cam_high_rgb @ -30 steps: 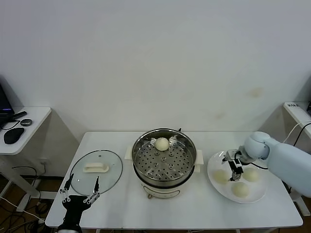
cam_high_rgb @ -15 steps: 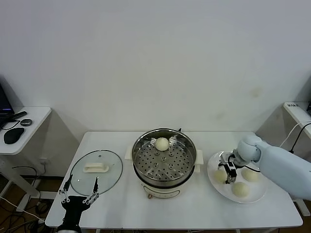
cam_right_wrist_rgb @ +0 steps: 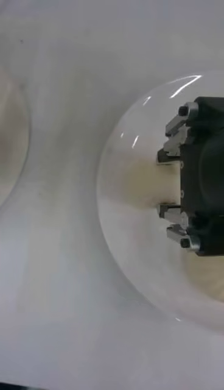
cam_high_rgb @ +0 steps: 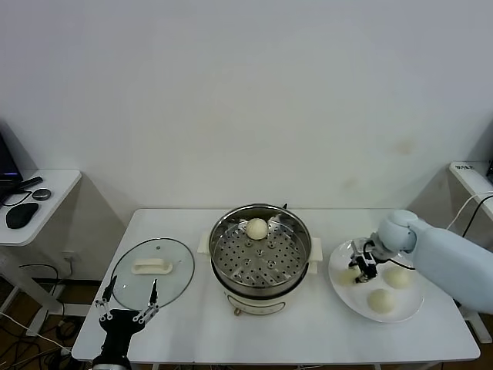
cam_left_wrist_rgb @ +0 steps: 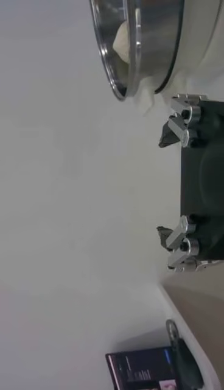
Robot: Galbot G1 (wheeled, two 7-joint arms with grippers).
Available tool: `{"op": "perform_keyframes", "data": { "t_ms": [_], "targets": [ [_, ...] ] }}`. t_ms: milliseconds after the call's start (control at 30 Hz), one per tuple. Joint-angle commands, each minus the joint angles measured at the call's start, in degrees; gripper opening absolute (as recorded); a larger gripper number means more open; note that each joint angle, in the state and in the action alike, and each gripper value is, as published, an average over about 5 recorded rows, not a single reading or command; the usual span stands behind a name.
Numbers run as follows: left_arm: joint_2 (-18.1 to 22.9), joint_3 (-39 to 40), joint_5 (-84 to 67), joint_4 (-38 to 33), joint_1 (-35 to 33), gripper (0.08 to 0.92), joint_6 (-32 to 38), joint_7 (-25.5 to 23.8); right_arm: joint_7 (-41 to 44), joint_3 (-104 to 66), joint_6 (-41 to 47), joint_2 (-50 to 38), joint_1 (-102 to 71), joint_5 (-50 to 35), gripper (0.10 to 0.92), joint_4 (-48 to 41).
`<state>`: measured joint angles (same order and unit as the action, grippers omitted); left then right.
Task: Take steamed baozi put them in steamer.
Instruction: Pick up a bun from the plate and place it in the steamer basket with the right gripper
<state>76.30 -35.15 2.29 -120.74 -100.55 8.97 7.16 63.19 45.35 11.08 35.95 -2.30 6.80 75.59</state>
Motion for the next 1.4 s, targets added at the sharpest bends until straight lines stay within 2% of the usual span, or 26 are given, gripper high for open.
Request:
{"op": "perform_keyframes", "data": {
  "t_ms": [33, 133, 267, 433, 567, 733, 933, 1400],
  "targets": [
    [-0.5, 1.0, -0.2, 0.0, 1.1, 0.823, -0.1, -0.1, 0.8, 16.6, 1.9, -7.1, 28.9, -13.9, 0.446, 8.5],
    [-1.0, 1.3, -0.7, 0.3, 1.7, 0.823, -0.1, -0.1, 0.0, 28.4, 4.3, -5.4, 44.9, -21.3, 0.449, 12.9],
    [-1.5, 1.7, -1.0, 1.0, 2.7, 0.823, -0.2, 0.0, -2.6, 37.2, 8.8, 0.1, 57.8, -31.9, 0.45, 18.4],
    [-2.0, 1.9, -1.1, 1.4, 3.3, 0.823, -0.4, 0.0, -8.9, 39.1, 18.3, 9.9, 60.5, -42.5, 0.45, 24.2],
    [-2.2, 1.6, -1.3, 1.4, 3.3, 0.823, -0.5, 0.0, -13.7, 38.0, 24.6, 17.4, 55.7, -46.4, 0.45, 23.8],
    [-1.7, 1.2, -1.3, 1.3, 3.4, 0.823, -0.7, 0.0, -18.1, 35.4, 29.1, 25.5, 46.1, -46.1, 0.45, 18.7],
    [-0.7, 0.8, -1.2, 1.2, 3.5, 0.823, -1.2, 0.1, -21.0, 33.7, 30.6, 31.3, 38.1, -43.7, 0.452, 13.1],
    [-0.4, -0.4, -1.1, 1.5, 3.2, 0.823, -0.6, 0.3, -21.9, 32.2, 30.6, 38.3, 31.4, -40.0, 0.451, 4.2]
  ]
}}
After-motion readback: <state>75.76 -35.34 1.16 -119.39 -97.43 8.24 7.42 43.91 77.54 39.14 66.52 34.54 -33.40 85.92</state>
